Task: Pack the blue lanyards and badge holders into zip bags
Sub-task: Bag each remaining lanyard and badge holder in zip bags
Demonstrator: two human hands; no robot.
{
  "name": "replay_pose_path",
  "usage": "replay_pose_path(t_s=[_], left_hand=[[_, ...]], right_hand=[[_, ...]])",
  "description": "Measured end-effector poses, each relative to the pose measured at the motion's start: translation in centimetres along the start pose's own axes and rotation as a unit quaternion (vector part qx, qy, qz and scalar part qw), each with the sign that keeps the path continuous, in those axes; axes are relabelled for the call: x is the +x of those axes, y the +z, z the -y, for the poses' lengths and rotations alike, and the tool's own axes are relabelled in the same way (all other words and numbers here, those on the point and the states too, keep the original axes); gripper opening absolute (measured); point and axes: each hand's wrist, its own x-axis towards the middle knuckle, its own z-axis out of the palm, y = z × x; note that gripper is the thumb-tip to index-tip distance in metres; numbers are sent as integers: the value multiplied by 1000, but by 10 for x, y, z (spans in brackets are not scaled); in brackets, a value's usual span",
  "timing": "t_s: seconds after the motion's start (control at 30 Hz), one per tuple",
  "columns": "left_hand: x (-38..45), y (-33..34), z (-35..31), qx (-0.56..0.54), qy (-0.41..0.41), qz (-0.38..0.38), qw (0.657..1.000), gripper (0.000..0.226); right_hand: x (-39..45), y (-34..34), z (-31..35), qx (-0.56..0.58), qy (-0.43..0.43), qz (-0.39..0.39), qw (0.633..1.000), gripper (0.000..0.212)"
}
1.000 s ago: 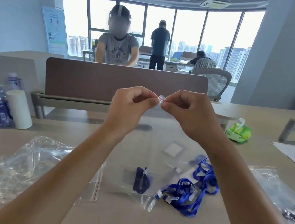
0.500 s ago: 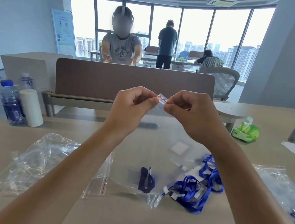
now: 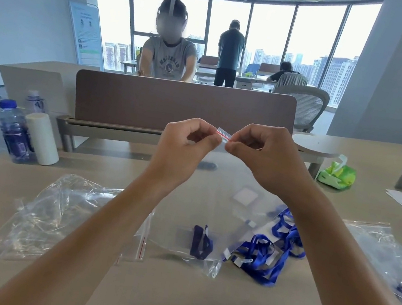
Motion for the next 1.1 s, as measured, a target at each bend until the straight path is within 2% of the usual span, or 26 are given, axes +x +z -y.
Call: replay_pose_path(t_s=[0.23, 0.53, 0.67, 0.83, 0.97, 1.1], left_hand=[[0, 0, 0, 9, 4, -9, 1000, 7], [0, 1, 10, 83, 45, -13, 995, 10], [1, 6, 11, 70, 34, -14, 997, 11], [3, 6, 15, 73, 18, -29, 997, 12], [4, 1, 10, -15, -7, -35, 999, 12], [10, 1, 24, 20, -8, -41, 999, 11]], right_hand=[[-1, 5, -1, 22, 7, -21, 1000, 7], [-6, 9, 0, 9, 28, -33, 999, 10], [-10, 9, -8, 3, 55, -67, 996, 7], [-18, 1, -27, 3, 91, -67, 994, 8], [-26, -9, -40, 0, 120, -87, 989, 7], [-33, -16, -49, 8, 138, -95, 986, 6]])
